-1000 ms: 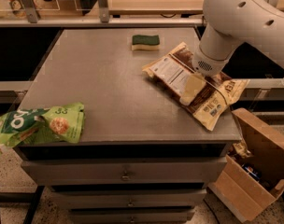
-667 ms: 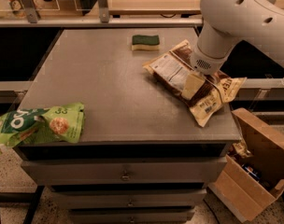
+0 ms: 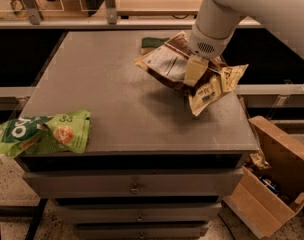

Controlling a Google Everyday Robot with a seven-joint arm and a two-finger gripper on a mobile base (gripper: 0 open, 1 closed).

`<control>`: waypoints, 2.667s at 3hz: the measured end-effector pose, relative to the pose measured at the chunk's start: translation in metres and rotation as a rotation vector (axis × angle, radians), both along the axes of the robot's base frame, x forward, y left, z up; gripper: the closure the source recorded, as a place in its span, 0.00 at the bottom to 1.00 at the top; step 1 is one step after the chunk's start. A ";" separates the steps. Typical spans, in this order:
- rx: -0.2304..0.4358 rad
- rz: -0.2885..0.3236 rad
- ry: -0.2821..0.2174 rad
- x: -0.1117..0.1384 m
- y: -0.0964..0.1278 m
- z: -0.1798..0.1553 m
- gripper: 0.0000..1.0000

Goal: Move brown chip bag near green rice chip bag

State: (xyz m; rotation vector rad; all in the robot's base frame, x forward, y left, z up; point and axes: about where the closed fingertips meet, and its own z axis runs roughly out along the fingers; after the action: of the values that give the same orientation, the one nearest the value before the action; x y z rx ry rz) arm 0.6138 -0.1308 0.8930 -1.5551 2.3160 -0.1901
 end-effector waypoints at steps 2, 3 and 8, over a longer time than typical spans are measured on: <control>-0.075 0.303 -0.083 -0.005 0.093 0.049 1.00; -0.090 0.418 -0.091 -0.007 0.135 0.053 1.00; -0.079 0.619 -0.069 -0.014 0.218 0.050 0.00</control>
Offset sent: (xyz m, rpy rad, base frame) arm -0.0142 0.1577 0.0744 -0.1171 -0.1309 0.5140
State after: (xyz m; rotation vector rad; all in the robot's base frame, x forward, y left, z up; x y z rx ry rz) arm 0.6000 0.0872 0.9434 -2.1748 1.6886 -0.1739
